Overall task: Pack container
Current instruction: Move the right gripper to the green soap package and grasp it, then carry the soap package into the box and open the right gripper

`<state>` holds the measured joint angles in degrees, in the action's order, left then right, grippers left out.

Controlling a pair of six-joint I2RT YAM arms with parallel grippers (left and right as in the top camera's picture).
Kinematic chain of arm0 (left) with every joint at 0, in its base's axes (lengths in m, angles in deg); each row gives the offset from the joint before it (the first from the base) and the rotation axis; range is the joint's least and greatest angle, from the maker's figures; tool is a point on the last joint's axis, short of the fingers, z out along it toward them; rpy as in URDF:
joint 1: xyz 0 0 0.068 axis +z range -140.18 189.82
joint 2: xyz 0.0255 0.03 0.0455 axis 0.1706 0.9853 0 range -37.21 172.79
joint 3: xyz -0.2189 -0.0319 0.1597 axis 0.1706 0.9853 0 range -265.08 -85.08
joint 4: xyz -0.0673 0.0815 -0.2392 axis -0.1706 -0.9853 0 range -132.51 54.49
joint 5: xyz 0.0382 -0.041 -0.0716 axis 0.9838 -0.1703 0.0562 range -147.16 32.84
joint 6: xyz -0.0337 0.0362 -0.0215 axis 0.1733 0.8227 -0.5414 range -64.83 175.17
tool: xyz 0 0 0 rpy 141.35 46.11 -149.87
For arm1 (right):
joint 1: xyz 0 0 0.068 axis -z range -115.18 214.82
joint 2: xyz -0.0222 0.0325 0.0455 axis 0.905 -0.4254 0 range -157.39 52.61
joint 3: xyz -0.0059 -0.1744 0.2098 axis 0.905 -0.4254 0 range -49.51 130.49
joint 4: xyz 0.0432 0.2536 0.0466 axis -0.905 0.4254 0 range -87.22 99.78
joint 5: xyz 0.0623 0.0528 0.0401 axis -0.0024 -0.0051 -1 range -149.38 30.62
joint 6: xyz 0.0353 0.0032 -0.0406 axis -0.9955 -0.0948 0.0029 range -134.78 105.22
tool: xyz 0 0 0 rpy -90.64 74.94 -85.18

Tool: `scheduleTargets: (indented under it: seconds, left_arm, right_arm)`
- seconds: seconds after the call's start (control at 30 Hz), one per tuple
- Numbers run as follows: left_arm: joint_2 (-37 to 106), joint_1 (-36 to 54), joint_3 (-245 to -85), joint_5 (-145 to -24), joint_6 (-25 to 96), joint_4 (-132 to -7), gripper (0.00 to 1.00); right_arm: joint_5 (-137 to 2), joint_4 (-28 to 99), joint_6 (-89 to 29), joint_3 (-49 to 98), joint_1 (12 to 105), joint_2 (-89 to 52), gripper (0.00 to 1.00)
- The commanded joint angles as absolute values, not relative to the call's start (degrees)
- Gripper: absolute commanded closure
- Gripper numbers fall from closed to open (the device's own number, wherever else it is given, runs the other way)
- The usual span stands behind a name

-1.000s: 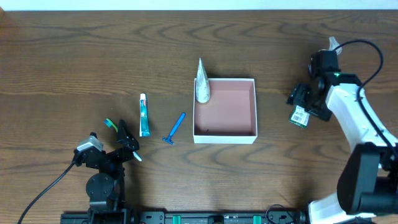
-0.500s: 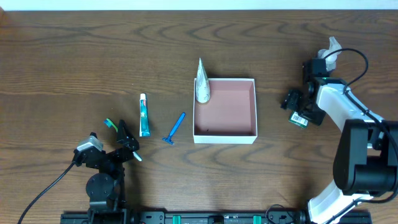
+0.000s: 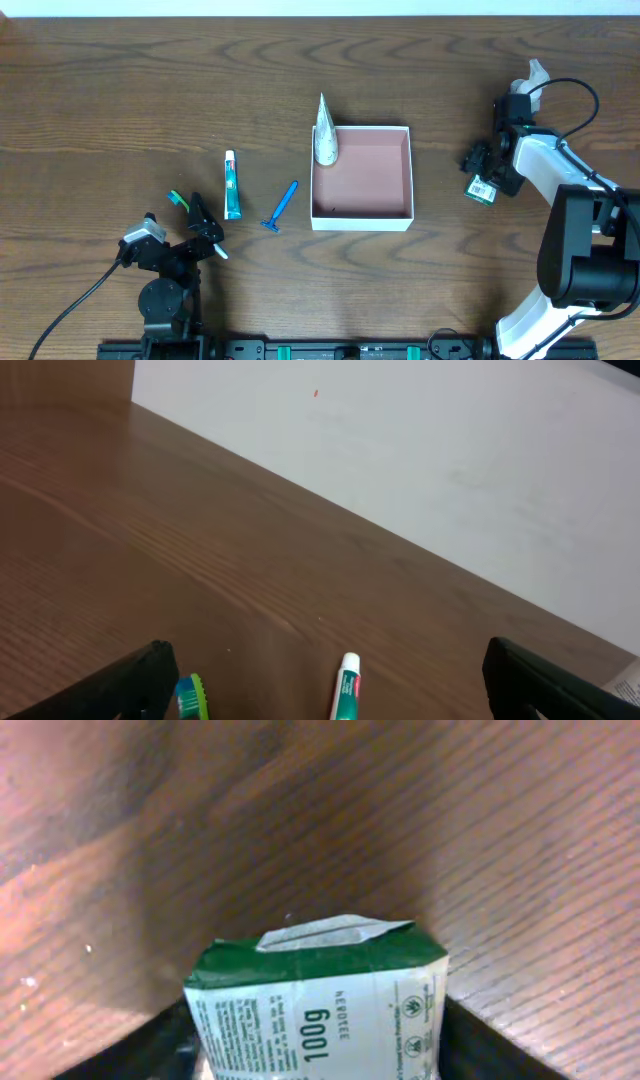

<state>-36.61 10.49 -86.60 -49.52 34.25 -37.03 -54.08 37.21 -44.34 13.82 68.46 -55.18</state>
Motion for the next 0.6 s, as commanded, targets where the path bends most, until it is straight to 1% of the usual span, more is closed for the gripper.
scheduleTargets:
  seconds: [0.0,0.07,0.1,0.17,0.4,0.57]
  left_arm:
    - [-36.92,10.38,-85.33,-49.22,34.77,-39.04,0.02]
    - [-36.92,10.38,-85.33,-49.22,34.77,-39.04,0.02]
    - [-36.92,10.38,-85.33,-49.22,34.77,-39.04,0.02]
    - [-36.92,10.38,-85.33,-49.22,34.77,-39.04,0.02]
    - [-36.92,10.38,-85.33,-49.22,34.77,-39.04,0.02]
    - [-36.92,10.38,-85.33,-49.22,34.77,-39.06,0.02]
  right_arm:
    - [-55.4,37.21,-44.5,13.58,68.62,-57.67,0.47]
    - [-55.42,37.24,-44.3,13.58,68.62,-57.67,0.57]
    - [-55.44,37.26,-44.3,13.58,68.62,-57.67,0.6]
    - [-56.62,37.17,-43.27,13.61,68.62,-57.65,0.64]
    - [-61.93,36.93,-40.98,13.82,68.62,-56.53,0.65]
    - [-66.7,37.15,-39.01,13.87,68.62,-50.85,0.64]
